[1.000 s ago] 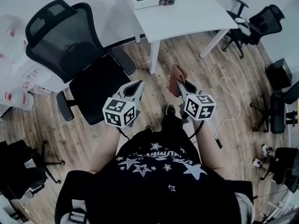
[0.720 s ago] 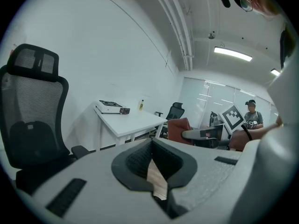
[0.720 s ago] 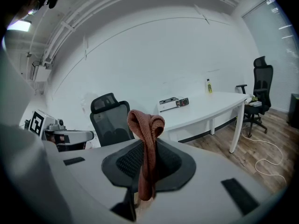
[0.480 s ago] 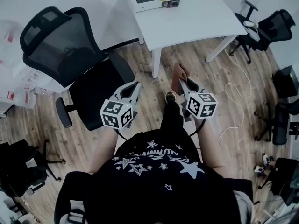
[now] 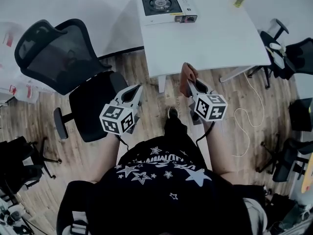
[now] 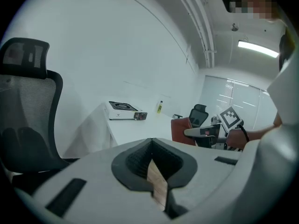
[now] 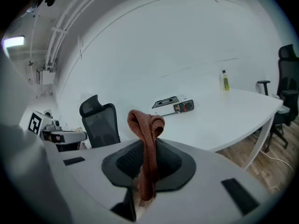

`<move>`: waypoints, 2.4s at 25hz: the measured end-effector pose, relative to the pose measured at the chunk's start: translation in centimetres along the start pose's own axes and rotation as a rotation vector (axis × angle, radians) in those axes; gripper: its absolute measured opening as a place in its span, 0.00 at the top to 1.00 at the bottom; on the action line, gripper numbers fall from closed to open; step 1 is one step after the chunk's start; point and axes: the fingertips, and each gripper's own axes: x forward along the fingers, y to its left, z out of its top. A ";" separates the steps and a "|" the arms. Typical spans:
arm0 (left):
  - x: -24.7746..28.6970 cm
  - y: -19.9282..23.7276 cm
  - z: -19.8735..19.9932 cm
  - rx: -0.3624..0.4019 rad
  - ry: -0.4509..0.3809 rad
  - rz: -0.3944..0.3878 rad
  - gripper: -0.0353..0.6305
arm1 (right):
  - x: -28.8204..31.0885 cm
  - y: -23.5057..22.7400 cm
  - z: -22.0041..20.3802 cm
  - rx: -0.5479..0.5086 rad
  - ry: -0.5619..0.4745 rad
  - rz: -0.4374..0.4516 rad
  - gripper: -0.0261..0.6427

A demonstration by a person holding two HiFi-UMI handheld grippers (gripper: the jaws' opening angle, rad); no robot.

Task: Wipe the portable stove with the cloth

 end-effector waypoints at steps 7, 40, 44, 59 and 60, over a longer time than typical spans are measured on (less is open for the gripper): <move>7.7 2.0 3.8 -0.004 0.000 0.111 0.94 | 5.6 -6.4 5.4 -0.029 0.041 0.080 0.87; 19.3 18.1 16.3 -0.043 -0.124 0.213 0.94 | 27.4 -5.1 20.4 -0.138 0.103 0.271 0.87; 20.6 21.6 18.2 -0.051 -0.131 0.188 0.94 | 31.2 -3.1 22.8 -0.134 0.111 0.299 0.87; 26.1 31.9 20.7 -0.079 -0.097 0.112 0.94 | 44.6 0.1 29.0 -0.056 0.159 0.309 0.87; 26.5 32.3 20.9 -0.084 -0.096 0.113 0.94 | 45.5 0.1 29.2 -0.046 0.169 0.313 0.87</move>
